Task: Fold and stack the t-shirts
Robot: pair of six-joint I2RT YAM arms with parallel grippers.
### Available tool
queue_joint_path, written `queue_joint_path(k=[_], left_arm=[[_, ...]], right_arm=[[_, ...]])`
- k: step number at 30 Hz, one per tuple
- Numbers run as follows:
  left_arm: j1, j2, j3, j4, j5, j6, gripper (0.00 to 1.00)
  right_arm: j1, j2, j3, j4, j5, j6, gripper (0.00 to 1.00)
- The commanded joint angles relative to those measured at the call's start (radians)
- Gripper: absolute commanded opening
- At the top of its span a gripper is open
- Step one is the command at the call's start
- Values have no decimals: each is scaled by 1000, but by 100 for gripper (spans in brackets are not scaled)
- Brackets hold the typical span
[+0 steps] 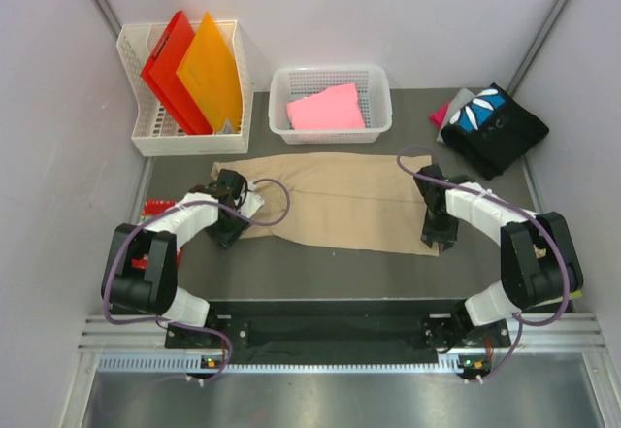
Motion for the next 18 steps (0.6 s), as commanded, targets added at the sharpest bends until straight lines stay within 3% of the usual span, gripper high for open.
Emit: queue_joint_path(k=[1, 8, 11, 14, 16, 18], left_arm=[[-1, -20, -16, 53, -16, -4, 50], [-1, -14, -19, 82, -15, 2, 45], [-1, -8, -21, 91, -11, 2, 34], [2, 4, -11, 79, -5, 0, 7], [1, 3, -2, 73, -5, 0, 0], [1, -11, 12, 51, 2, 6, 0]], right_arm=[[-4, 39, -28, 50, -42, 33, 36], [-5, 68, -75, 102, -73, 54, 32], [-7, 83, -69, 103, -87, 59, 22], [-4, 67, -65, 87, -90, 64, 7], [-2, 36, -61, 56, -87, 62, 3], [-2, 10, -58, 31, -72, 56, 0]])
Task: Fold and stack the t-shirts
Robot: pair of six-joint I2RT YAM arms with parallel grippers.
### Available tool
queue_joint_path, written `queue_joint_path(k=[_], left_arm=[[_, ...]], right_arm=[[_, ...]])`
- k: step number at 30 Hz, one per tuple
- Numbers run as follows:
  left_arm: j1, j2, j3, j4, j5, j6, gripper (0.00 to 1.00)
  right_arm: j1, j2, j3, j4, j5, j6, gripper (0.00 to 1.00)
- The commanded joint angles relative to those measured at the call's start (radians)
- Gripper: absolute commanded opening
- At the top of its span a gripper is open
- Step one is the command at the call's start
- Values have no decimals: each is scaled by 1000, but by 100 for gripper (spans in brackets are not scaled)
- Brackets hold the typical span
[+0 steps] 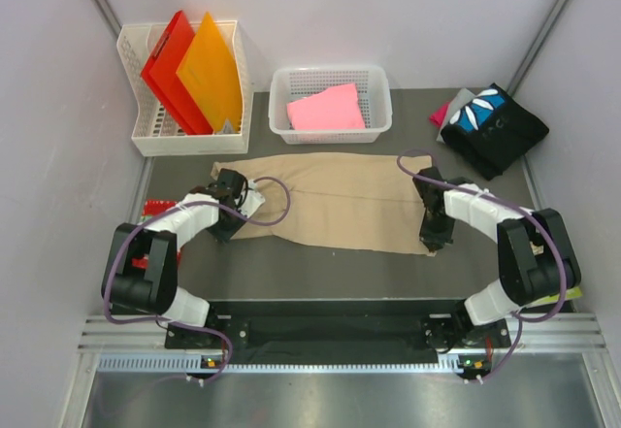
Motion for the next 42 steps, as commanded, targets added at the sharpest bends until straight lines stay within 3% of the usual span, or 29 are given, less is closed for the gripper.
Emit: queue_joint_path(k=[1, 9, 20, 36, 40, 41, 42], left_arm=[[1, -18, 28, -9, 4, 9, 0], [2, -66, 91, -92, 28, 28, 0], [2, -161, 254, -388, 110, 80, 0], [2, -313, 248, -616, 156, 147, 1], [2, -307, 153, -493, 144, 131, 12], [2, -296, 137, -472, 134, 111, 19], [4, -284, 122, -451, 127, 102, 38]], right_arm=[[-3, -50, -30, -40, 0, 13, 0], [0, -144, -10, -128, 5, 15, 0], [0, -220, 19, -203, 3, 13, 0], [3, -372, 40, -321, -6, 25, 0], [1, -360, 34, -301, -12, 28, 0], [1, -354, 33, -300, -10, 27, 0], [1, -349, 33, -294, -10, 27, 0]])
